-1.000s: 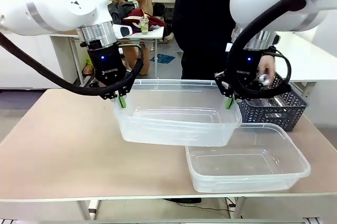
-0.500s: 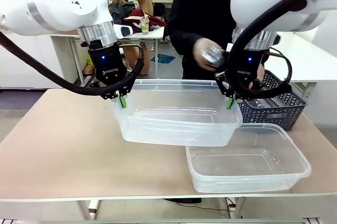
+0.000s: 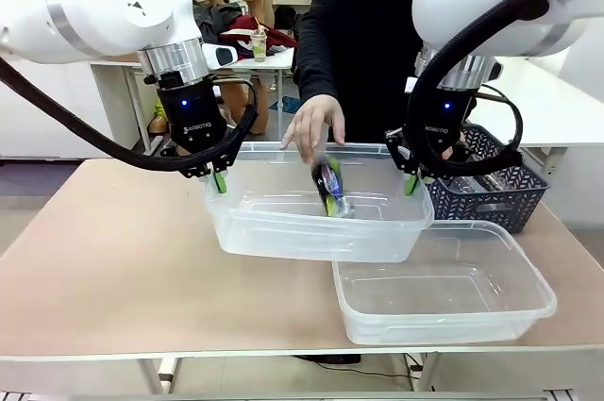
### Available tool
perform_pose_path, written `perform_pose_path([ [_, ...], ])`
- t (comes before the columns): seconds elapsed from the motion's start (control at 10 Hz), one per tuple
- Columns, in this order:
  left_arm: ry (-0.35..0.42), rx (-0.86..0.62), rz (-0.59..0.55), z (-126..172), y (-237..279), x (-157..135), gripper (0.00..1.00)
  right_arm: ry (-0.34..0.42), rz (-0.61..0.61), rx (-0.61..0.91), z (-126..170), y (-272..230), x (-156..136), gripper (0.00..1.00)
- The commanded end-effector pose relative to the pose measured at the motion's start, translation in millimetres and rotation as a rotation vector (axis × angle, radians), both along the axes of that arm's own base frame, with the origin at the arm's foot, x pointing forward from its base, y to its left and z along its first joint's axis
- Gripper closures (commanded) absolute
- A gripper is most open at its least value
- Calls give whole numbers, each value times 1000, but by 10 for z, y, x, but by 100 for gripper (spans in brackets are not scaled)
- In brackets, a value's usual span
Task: Sort the waste into each basket.
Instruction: Offer the picked Organizing box to the human.
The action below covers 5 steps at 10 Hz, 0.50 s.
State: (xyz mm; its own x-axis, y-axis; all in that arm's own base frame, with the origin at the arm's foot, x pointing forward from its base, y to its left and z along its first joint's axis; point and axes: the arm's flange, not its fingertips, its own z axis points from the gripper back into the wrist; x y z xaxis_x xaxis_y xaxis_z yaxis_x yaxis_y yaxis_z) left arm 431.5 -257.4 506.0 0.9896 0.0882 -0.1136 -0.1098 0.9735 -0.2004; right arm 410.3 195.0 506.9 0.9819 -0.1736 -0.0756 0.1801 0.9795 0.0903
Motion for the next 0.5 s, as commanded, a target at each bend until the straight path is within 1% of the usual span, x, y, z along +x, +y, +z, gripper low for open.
perform_pose_path([
  [0.0,-11,-20,26,61,5,38,94,6,0,5,29,-5,-20,94],
  [0.4,-11,-20,26,61,5,38,94,6,0,5,29,-5,-20,94],
])
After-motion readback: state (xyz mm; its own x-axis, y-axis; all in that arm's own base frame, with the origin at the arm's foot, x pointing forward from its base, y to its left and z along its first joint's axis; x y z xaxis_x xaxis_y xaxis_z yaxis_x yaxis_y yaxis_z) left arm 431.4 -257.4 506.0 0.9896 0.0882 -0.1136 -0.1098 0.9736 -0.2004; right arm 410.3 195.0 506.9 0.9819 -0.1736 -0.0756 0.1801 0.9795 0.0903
